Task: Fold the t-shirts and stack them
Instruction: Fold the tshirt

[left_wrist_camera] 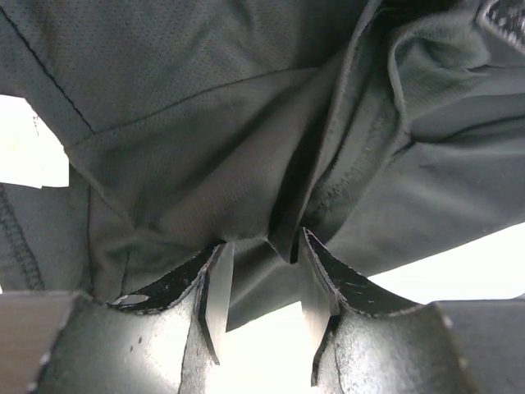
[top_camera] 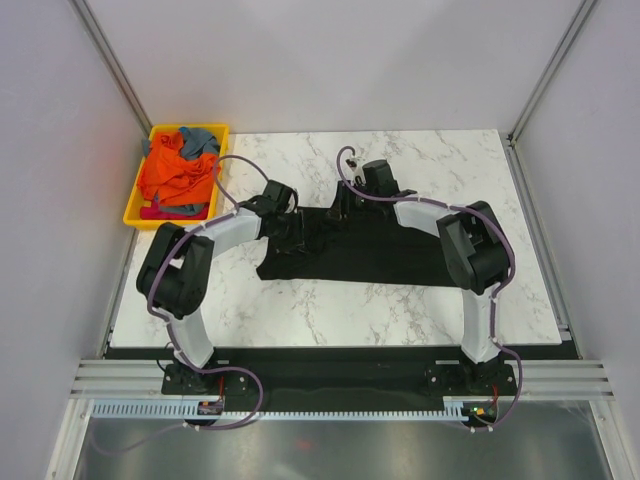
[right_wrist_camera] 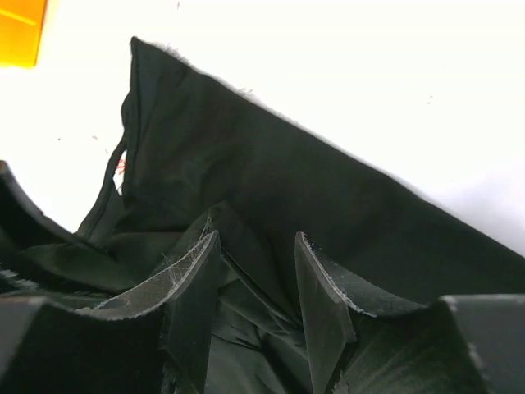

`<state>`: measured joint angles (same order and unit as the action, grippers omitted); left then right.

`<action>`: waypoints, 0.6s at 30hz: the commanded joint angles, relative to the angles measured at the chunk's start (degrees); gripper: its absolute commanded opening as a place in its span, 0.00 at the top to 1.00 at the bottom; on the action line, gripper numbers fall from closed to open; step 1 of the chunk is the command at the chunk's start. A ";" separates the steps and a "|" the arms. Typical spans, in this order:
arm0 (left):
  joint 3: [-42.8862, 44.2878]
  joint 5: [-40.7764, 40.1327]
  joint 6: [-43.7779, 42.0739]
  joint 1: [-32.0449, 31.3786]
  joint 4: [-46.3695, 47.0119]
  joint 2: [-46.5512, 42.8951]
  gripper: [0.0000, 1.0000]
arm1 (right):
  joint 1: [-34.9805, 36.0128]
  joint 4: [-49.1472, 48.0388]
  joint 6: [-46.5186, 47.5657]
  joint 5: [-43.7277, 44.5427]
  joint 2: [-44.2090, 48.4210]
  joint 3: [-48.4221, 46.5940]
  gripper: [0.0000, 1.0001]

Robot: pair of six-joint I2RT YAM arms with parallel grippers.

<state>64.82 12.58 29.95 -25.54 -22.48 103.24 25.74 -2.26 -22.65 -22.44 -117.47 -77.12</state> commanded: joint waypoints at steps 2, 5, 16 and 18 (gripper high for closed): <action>2.42 -0.18 1.16 -0.30 2.00 1.70 0.56 | 1.07 -2.40 1.12 -2.87 -1.18 -2.42 0.50; 3.03 -1.15 0.81 -0.21 2.09 2.40 0.59 | 1.07 -2.31 1.56 -2.96 -0.92 -2.24 0.50; 3.48 -1.50 0.37 -0.30 -1.77 -1.71 0.98 | 1.07 -0.73 4.72 -3.31 4.18 2.14 0.57; 2.86 -2.20 0.28 -0.30 -3.00 -3.13 0.98 | 1.07 -0.73 5.07 -3.40 5.23 3.03 0.59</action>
<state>66.87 12.03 30.17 -25.54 -23.75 105.34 26.76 -2.17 -19.81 -24.32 -116.38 -75.24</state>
